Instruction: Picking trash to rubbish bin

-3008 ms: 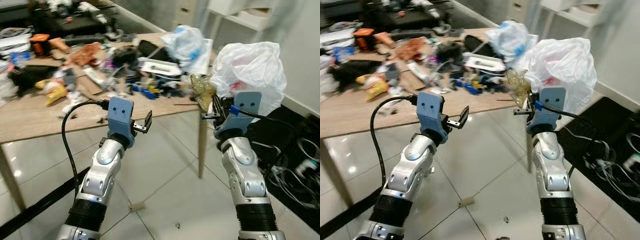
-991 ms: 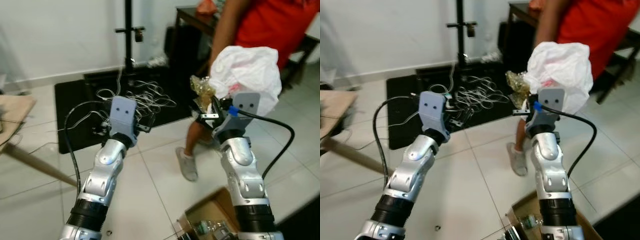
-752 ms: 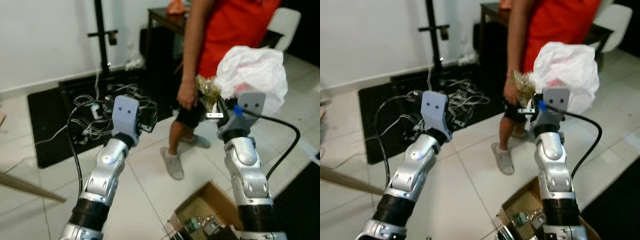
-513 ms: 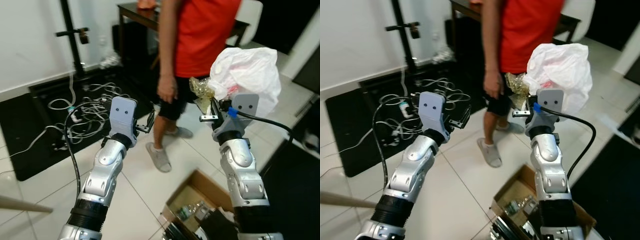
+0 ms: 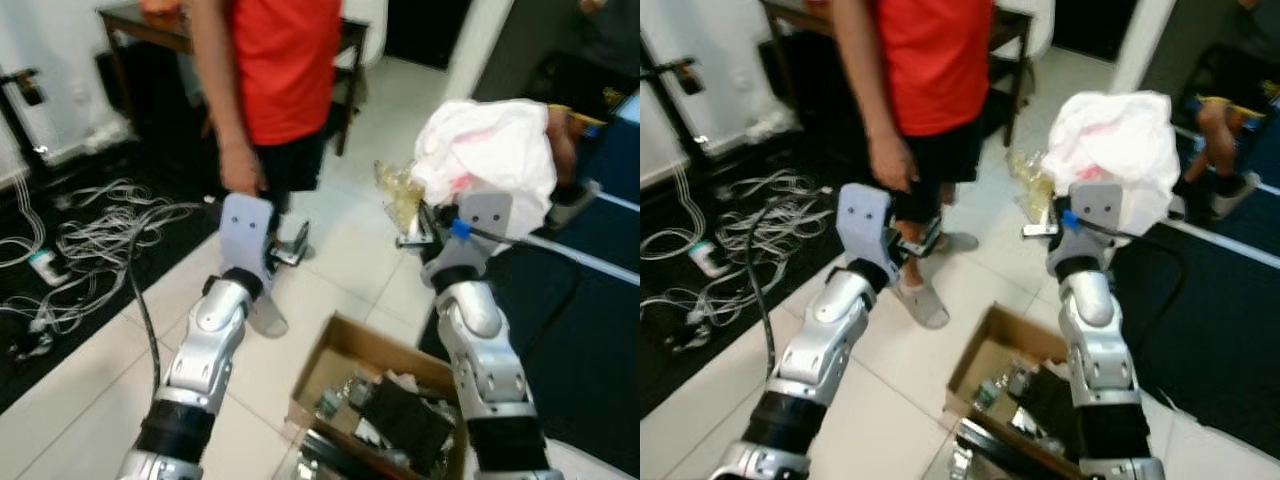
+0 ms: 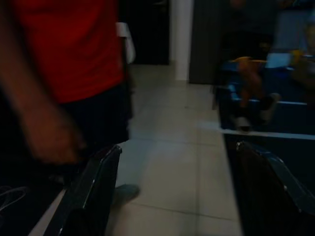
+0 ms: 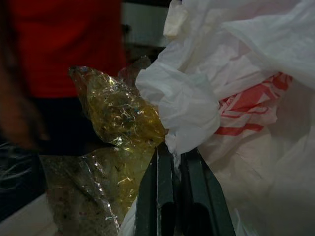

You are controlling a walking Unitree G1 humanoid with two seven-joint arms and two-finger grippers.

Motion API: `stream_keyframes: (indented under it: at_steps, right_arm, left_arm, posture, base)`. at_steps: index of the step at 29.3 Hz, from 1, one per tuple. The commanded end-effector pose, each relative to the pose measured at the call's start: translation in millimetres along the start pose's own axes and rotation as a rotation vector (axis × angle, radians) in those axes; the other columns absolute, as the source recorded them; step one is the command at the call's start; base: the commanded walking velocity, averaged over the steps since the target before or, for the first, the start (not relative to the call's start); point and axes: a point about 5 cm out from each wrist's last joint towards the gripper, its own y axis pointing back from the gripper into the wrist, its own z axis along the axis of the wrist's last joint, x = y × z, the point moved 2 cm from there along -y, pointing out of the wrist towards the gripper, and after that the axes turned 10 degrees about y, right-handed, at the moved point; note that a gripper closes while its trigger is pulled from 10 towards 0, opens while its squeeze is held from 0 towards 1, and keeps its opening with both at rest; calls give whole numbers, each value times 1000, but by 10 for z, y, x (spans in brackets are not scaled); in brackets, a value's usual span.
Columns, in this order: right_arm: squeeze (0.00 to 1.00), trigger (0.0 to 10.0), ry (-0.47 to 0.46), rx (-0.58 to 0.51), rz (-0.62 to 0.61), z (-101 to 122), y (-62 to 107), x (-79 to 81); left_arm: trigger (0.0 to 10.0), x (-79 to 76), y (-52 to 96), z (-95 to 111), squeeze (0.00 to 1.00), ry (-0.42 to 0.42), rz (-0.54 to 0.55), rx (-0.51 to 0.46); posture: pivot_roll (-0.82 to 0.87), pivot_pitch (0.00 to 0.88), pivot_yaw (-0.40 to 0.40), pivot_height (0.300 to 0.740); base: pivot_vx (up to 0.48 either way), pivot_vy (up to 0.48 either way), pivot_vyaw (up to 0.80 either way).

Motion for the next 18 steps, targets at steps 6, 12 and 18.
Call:
stream_keyframes:
  at_steps: [6,12,18]
  right_arm:
    - [0,10000,41,52,37,-182,87,15]
    - [0,10000,34,211,50,-650,344,-42]
    - [0,10000,0,363,57,-1016,571,-47]
  left_arm:
    - [10000,109,89,-92,0,16,44,41]
    - [10000,490,344,-429,0,-42,186,205]
    - [10000,693,635,-737,0,-5,284,327]
  posture:
    - [-29,107,-25,740]
    - [-20,122,-26,740]
    - [-23,126,-22,740]
  base:
    - [0,0,-800]
    - [0,0,-800]
    - [0,0,-800]
